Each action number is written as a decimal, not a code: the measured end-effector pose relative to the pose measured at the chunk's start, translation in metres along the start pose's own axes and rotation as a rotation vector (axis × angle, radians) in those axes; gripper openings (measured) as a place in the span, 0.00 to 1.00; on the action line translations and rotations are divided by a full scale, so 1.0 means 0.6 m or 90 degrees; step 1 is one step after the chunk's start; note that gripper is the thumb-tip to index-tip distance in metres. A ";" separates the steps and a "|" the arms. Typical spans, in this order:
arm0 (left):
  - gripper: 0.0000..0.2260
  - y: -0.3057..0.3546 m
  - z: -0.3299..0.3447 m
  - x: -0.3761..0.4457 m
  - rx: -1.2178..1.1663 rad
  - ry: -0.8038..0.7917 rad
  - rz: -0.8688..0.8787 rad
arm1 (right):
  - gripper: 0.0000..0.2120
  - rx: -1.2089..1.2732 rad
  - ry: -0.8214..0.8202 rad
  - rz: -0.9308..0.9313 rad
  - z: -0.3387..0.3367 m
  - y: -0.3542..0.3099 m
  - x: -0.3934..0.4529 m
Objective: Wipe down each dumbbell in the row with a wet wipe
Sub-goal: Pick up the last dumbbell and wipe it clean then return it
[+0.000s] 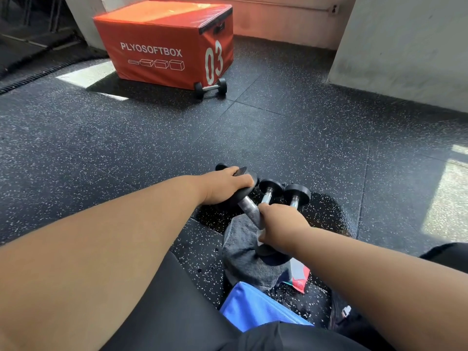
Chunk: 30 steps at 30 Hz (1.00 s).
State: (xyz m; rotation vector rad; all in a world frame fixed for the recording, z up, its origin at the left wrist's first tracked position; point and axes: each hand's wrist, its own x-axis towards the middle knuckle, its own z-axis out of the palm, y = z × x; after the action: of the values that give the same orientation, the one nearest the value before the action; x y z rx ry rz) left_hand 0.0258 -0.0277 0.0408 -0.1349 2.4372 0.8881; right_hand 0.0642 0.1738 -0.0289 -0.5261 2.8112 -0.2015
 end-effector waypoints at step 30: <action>0.37 0.013 -0.001 -0.035 0.027 -0.002 0.023 | 0.25 0.072 -0.130 -0.030 -0.005 0.026 0.016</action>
State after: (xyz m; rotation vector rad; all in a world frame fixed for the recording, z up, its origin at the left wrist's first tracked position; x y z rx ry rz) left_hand 0.0416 -0.0235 0.0566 -0.0742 2.4608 0.8510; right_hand 0.0494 0.1850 -0.0314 -0.5535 2.5737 -0.2975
